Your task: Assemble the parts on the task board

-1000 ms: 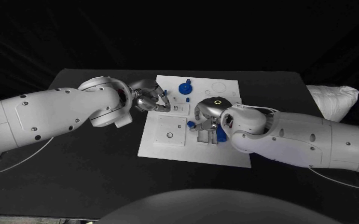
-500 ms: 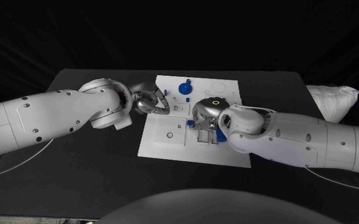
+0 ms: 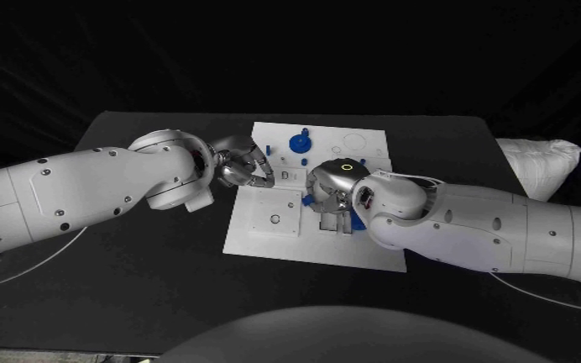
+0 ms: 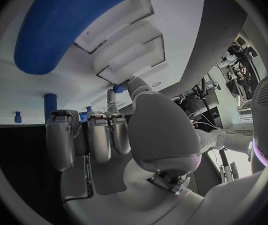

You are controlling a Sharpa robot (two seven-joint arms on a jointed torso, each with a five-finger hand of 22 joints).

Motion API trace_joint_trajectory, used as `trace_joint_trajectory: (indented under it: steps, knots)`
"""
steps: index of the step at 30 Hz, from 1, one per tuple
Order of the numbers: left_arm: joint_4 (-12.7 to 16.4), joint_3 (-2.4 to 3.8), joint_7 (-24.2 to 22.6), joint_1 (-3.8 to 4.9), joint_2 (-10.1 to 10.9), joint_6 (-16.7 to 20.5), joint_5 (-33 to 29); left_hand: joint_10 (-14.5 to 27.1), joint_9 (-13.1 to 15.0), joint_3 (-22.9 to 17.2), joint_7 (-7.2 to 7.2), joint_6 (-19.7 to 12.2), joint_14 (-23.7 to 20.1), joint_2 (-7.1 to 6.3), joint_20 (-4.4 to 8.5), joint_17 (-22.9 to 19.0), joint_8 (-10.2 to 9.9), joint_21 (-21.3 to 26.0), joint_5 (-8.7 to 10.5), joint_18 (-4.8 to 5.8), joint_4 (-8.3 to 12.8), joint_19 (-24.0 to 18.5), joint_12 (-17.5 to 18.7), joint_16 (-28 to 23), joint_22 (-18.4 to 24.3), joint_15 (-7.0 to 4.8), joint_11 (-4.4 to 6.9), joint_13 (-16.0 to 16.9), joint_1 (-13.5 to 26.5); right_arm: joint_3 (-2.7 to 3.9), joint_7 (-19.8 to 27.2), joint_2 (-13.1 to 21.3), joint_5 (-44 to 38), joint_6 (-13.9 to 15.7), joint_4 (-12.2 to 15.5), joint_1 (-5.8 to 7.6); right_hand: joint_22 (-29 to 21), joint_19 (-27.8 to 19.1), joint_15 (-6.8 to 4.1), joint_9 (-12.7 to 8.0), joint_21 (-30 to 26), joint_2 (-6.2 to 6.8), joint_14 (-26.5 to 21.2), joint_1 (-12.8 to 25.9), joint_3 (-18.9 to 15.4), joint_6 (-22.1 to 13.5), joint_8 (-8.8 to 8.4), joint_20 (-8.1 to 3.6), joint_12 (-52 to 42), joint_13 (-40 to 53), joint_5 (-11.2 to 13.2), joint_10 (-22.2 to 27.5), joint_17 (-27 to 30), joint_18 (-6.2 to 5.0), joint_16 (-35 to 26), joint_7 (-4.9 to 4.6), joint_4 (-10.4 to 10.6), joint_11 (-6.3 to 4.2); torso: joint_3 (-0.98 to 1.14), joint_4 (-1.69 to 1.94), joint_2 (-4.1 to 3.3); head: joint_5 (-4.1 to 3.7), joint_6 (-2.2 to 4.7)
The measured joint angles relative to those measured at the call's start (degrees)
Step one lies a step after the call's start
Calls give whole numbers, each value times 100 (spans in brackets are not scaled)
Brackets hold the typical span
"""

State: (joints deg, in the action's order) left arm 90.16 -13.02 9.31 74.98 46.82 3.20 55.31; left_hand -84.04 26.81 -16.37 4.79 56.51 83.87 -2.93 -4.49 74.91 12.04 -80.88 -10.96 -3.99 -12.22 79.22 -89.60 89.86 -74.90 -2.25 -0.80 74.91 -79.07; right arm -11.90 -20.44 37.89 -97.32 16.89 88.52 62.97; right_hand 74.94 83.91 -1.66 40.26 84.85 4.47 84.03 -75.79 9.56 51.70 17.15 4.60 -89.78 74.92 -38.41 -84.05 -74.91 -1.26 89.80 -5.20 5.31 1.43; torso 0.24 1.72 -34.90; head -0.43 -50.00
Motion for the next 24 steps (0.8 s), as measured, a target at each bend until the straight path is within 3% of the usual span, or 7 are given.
trace_joint_trajectory:
  steps: [11,16,21,24]
  knots:
    - [-8,0,-8,-11,4,-1,1,0,-10,15,0,0,0,0,0,0,0,21,-20,0,-15,0,0,0,0,0,0,0,0,-6,273,97,79,312,-25,-8,-1,22,-96,246,25,161,-7,164,243,75,85,-64,0,0,-26,11,0,1,0,-52,-13,-118,0,-2,1,42,0]
    - [-6,0,-30,-14,3,10,1,0,-28,25,0,0,0,31,8,0,1,21,-47,-1,-5,-8,24,0,0,0,0,0,-43,-5,368,238,78,492,104,3,-1,3,-133,304,27,149,-9,245,265,106,98,-85,0,0,37,11,0,1,0,-38,-1,-154,1,-3,1,69,0]
    - [-35,0,-97,-32,-61,42,-1,8,-130,120,94,-123,18,-9,-10,0,-158,56,-47,-1,-73,-52,32,0,-3,18,-9,0,-83,6,430,407,38,622,306,141,-2,22,-133,332,26,159,-9,284,272,113,99,-103,0,-1,71,11,1,1,0,-31,7,-154,0,-5,1,95,0]
    - [-65,0,-163,-59,-114,68,-13,0,-276,216,187,-333,11,-8,-41,-1,-331,67,-47,0,-169,-83,62,0,-4,72,-105,2,-83,14,457,461,4,656,404,235,-2,22,-133,344,47,159,-10,283,288,118,99,-103,0,-1,117,11,0,1,0,-27,-9,-153,0,-5,1,97,0]
